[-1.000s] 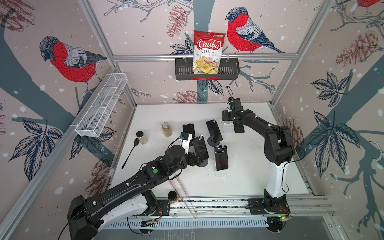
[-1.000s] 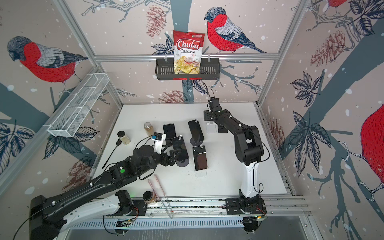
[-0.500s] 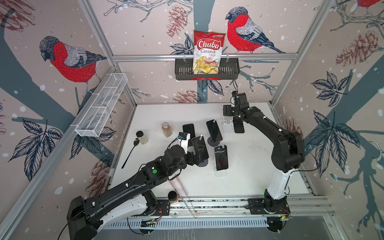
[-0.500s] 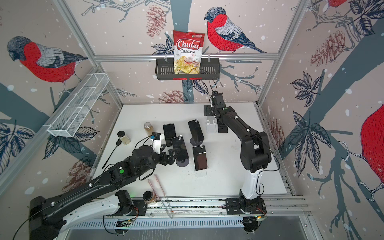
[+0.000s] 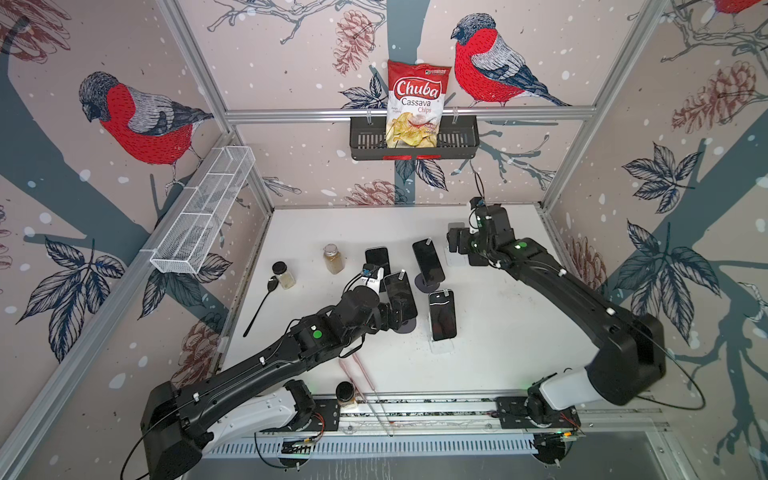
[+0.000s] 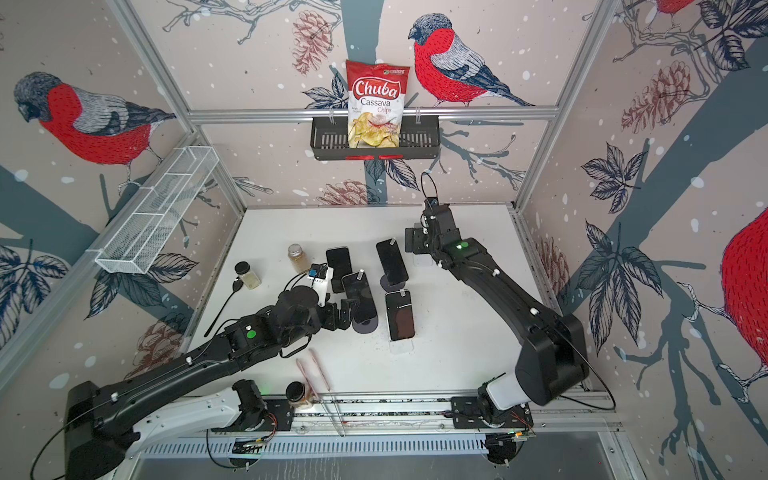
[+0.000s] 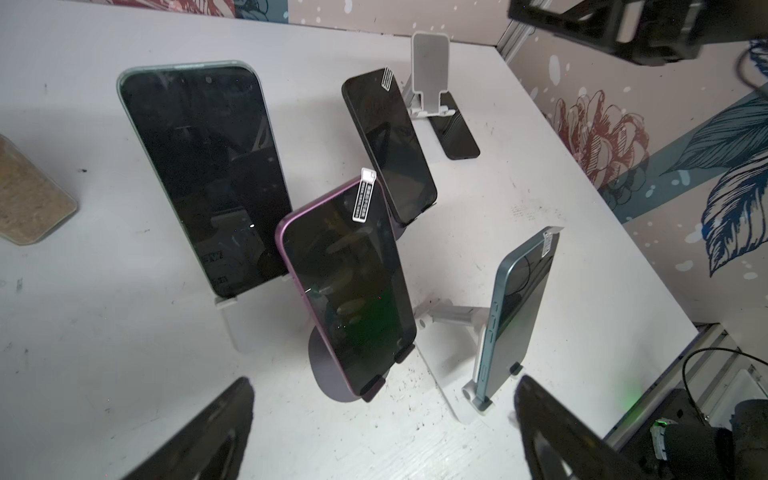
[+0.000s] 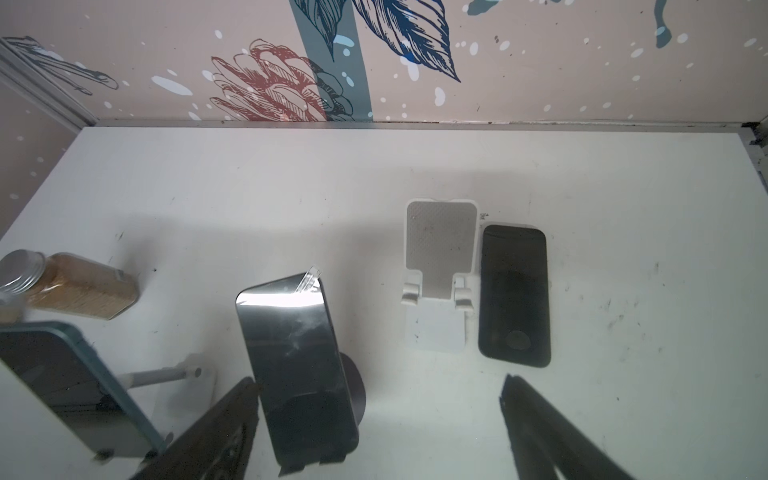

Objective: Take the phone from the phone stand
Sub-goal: 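Lower the open right gripper over the top of the teal-edged phone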

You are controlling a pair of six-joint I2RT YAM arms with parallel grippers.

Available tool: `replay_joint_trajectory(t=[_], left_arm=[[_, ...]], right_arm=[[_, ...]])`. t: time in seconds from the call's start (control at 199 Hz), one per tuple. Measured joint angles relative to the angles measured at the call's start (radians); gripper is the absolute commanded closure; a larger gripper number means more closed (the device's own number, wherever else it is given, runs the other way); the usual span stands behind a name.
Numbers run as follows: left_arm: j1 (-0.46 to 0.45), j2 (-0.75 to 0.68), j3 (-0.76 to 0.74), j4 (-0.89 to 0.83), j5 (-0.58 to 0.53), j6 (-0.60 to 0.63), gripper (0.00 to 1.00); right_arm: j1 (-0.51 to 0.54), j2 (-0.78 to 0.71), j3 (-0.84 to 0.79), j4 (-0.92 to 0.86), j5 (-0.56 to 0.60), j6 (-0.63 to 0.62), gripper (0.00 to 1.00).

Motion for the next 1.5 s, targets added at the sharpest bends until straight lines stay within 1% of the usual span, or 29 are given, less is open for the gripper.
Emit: replay_joint_trajectory(t=[0.296,0.491,0.652,0.767,1.058,1.314,1.504], left_arm=[[-0.01,0.011,-0.005,-0.052,0.033,-0.043,0.03],[-0.014,0.006,-0.021,-0.056,0.034,-0.068,0.03],[-0.017,0.003,-0.026,-0.057,0.035,-0.076,0.03],[-0.019,-0.006,-0.035,-0.055,0.05,-0.076,0.03],[-0.019,-0.021,-0.062,-0.047,0.053,-0.075,0.03],[-0.019,-0.07,-0.1,-0.041,0.056,-0.085,0.04],[-0.019,-0.077,-0.101,-0.041,0.056,-0.086,0.03]], right_arm=[[0.111,-0.257,-0.198,-0.048,0.008,0.046,0.04],[0.186,-0.35,-0.256,-0.073,0.024,0.075,0.03],[0.254,-0.37,-0.281,-0.082,0.04,0.104,0.02],[0.301,-0.375,-0.303,-0.1,0.057,0.127,0.0],[0.412,-0.388,-0.329,-0.121,0.142,0.177,0.01],[0.475,-0.373,-0.33,-0.127,0.208,0.211,0.01],[0.496,-0.36,-0.33,-0.14,0.248,0.231,0.01]])
